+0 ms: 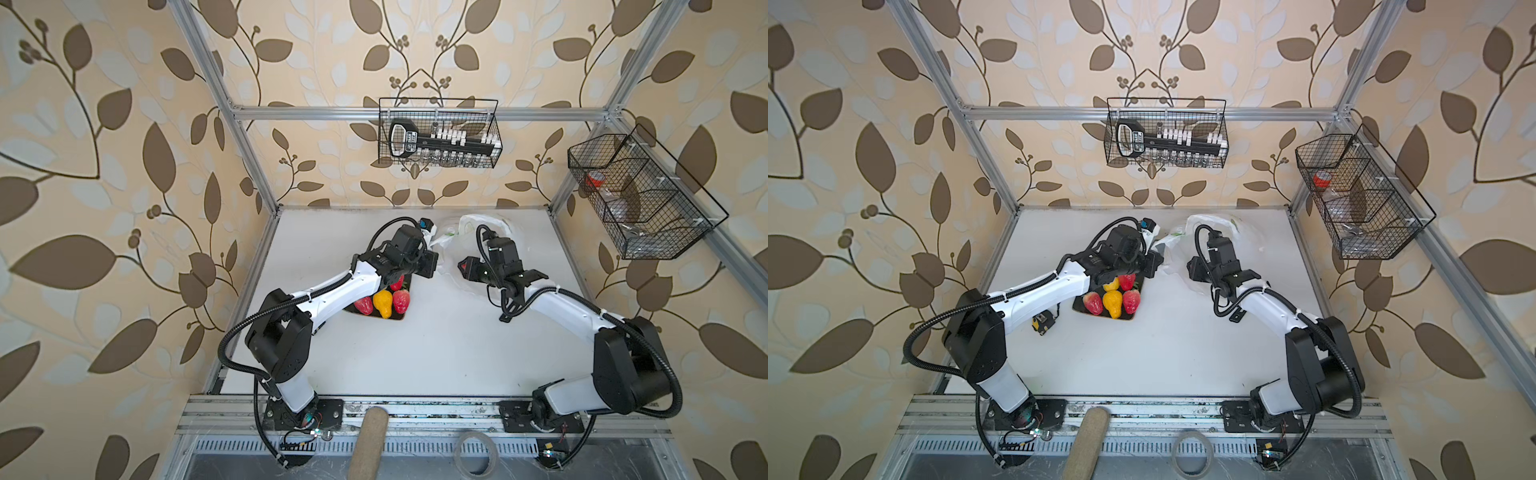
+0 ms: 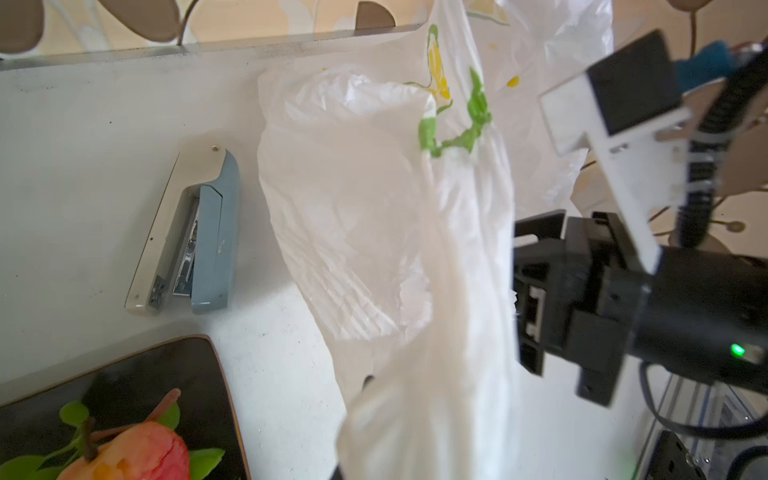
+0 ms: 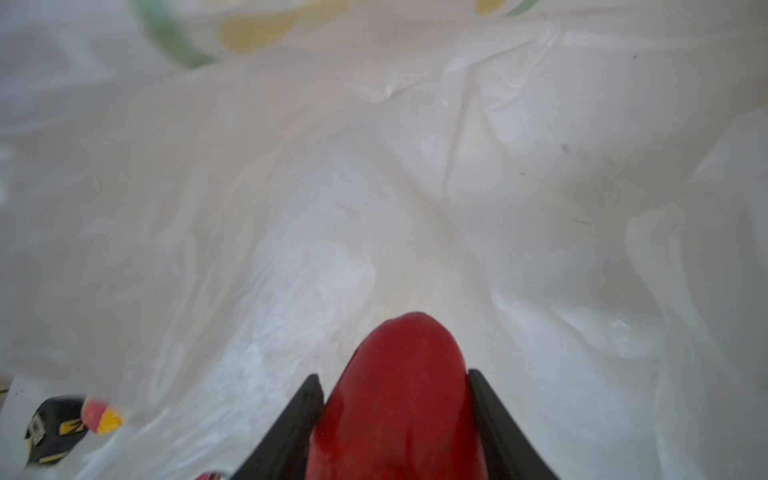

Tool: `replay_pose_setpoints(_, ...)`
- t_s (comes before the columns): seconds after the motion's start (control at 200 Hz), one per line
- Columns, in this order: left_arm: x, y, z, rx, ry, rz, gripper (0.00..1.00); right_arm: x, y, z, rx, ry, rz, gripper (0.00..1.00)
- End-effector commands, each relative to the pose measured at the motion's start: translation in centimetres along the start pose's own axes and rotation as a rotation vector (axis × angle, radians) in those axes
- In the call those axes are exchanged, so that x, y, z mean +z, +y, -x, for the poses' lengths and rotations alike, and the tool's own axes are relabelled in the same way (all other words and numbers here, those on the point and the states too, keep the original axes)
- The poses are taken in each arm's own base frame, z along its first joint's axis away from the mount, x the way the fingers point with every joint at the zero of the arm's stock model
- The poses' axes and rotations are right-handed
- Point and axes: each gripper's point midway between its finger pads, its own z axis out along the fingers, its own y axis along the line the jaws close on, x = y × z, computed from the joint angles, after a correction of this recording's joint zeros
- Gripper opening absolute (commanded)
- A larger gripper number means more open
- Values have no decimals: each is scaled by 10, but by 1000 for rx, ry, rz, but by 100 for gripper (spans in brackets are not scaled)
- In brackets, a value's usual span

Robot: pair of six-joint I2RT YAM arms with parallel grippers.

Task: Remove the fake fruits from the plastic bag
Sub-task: 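Carry the pear toward the tray while the left gripper releases the bag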

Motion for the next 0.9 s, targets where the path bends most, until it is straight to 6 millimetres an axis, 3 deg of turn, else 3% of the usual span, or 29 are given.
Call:
replay_pose_setpoints(0.0, 2, 4, 27, -28, -65, 6, 0, -18, 14, -6, -47, 8, 85, 35)
replay_pose_setpoints(0.13, 6, 12, 27, -39, -58, 29, 1, -43, 17, -9, -95, -18, 108, 35)
replay_pose_setpoints(0.335, -6, 9, 23, -19, -67, 16, 46, -78, 21, -2, -164, -82, 119, 35)
replay_pose_setpoints(0.531, -37, -32, 16, 73, -46, -195, 76, -105, 31, 22, -210, -169, 128, 35)
replay_pose_setpoints(0.556, -42, -36, 15, 76, -43, -215, 89, -109, 34, 26, -218, -185, 133, 35)
replay_pose_setpoints(0.596, -52, -39, 13, 83, -48, -231, 98, -114, 38, 32, -231, -209, 146, 35)
replay_pose_setpoints(0.701, -76, -33, 14, 77, -96, -185, 99, -127, 54, 46, -262, -254, 186, 35)
replay_pose_setpoints(0.781, -107, -29, 25, 74, -172, -133, 99, -133, 68, 54, -278, -274, 223, 35)
replay_pose_setpoints(0.896, -144, 7, 40, -18, -241, 58, 99, -132, 91, 56, -311, -272, 265, 34)
